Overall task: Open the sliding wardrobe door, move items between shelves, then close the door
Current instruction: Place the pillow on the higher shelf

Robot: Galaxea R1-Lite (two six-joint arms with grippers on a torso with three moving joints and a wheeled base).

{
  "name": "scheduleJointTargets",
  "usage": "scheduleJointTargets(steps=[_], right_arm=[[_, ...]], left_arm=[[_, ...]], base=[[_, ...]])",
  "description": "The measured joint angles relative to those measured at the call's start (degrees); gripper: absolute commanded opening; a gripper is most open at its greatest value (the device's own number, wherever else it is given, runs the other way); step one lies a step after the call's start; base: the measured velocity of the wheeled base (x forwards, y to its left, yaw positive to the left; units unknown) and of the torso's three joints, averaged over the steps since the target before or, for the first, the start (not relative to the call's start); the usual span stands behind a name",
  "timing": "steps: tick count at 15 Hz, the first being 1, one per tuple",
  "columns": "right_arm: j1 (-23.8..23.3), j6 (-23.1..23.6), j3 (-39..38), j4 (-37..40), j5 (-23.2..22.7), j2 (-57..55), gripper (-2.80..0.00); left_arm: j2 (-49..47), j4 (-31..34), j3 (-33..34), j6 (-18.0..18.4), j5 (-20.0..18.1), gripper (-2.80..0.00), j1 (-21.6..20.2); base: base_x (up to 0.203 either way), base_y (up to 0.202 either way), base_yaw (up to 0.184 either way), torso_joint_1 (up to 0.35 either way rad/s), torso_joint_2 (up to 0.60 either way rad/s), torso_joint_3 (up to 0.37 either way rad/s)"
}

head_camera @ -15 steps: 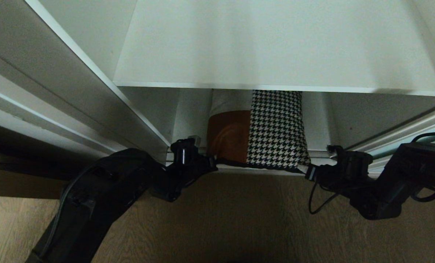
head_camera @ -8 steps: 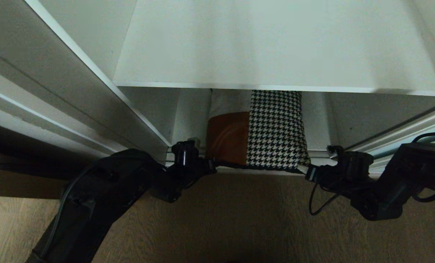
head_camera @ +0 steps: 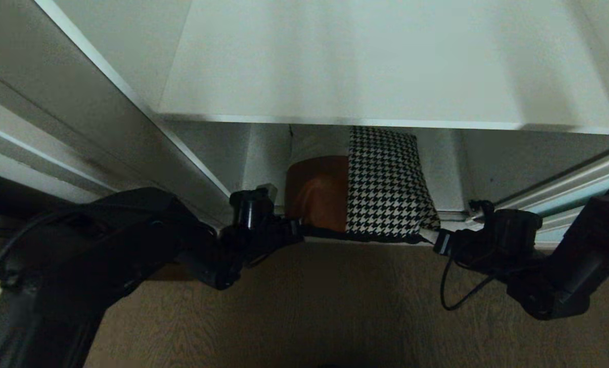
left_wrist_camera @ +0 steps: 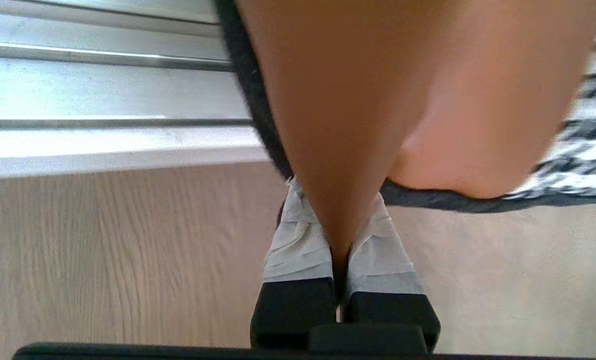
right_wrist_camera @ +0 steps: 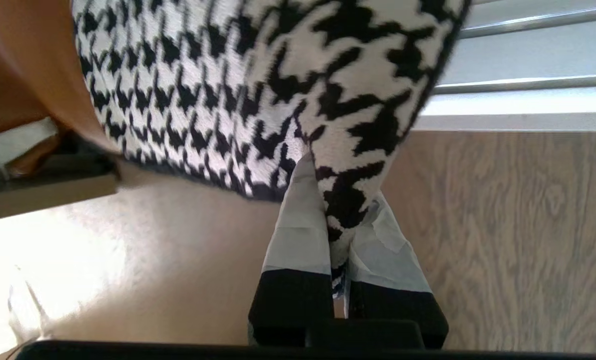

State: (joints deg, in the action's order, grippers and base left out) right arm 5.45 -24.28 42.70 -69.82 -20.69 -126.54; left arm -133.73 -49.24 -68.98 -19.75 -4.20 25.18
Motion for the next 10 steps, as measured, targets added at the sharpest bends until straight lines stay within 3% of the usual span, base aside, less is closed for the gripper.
scheduleJointTargets(steps=[5, 10], right_arm=[[3.53, -0.01, -6.37, 0.4, 0.05, 8.84, -2.8], [4.56, -0.18, -12.16, 0.28, 0.18, 15.24, -2.8]], left_arm=[[11.07, 0.29, 10.08, -4.99, 3.29, -2.8, 3.48], [15.24, 0.01, 14.17, -5.8, 10.09, -2.8, 7.05]], base=[[0.0, 0.0, 0.0, 0.0, 0.0, 0.0], [0.0, 0.0, 0.0, 0.0, 0.0, 0.0]])
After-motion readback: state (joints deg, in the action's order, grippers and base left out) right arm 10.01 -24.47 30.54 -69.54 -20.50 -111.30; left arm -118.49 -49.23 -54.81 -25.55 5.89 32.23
